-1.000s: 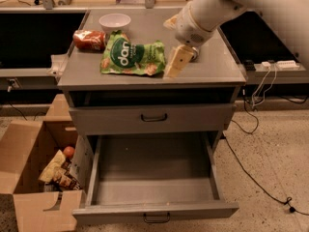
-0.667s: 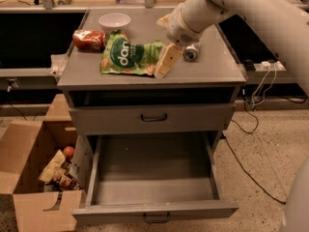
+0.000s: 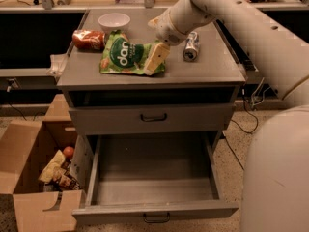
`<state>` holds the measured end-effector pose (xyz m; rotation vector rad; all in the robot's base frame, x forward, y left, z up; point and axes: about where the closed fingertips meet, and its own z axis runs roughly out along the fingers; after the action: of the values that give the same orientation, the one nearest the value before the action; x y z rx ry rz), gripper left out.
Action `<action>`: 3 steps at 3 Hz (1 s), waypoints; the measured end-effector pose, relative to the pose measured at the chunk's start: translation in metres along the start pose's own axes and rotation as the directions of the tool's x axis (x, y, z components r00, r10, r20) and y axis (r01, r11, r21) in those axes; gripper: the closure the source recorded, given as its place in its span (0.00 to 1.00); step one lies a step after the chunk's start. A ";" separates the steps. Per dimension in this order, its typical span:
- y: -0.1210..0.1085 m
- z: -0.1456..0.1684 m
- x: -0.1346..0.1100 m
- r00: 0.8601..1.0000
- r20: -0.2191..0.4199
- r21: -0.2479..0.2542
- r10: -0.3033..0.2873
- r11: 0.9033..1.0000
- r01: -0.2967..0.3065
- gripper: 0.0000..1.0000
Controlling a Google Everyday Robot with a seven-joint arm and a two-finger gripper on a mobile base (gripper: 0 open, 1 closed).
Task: Place green rice chip bag into middle drawer
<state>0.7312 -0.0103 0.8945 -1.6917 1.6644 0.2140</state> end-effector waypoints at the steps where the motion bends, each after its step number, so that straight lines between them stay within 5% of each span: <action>1: -0.008 0.020 -0.002 1.000 0.022 -0.020 0.020 1.000 -0.019 0.18; 3: -0.005 0.038 -0.010 0.993 0.104 -0.059 0.053 0.997 -0.047 0.72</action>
Offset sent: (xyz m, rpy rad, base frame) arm 0.0334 0.0279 -0.0230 0.0682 0.0666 0.0129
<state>0.7483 0.0197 0.8758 -1.6523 1.6373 0.3710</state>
